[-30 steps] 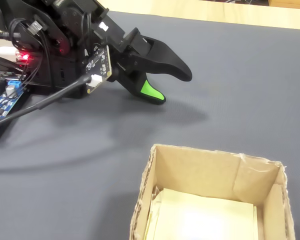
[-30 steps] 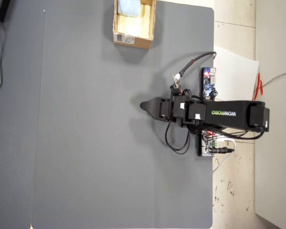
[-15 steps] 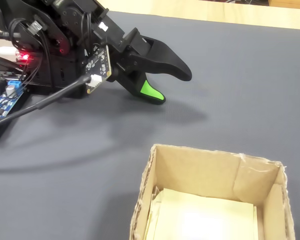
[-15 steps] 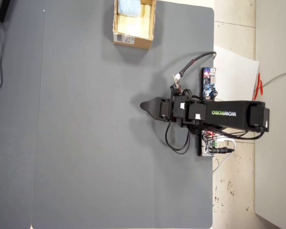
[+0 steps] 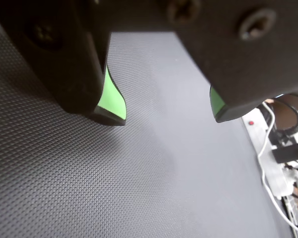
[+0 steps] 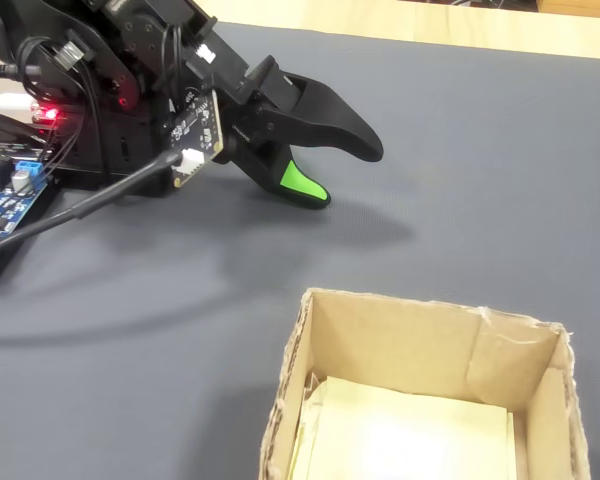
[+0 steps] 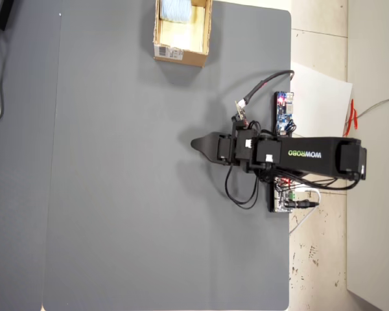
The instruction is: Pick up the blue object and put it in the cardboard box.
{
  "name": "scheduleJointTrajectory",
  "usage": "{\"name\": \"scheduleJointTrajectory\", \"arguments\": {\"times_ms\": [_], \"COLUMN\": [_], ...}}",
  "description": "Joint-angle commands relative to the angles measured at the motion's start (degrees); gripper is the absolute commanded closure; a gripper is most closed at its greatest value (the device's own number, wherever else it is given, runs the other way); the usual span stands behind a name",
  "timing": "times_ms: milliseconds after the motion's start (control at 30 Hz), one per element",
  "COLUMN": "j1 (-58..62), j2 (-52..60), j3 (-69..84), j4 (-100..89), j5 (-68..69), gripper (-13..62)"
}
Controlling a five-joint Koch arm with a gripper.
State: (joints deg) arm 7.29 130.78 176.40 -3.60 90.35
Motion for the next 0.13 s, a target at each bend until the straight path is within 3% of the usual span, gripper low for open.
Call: {"name": "scheduleJointTrajectory", "arguments": {"times_ms": [0,100], "j1": [0.0,0.0], "j2": [4.8,4.8], "j3": [2.3,2.3], "j4": [6.2,6.2], "j5": [2.4,2.4], "gripper": [15.6,15.6]}}
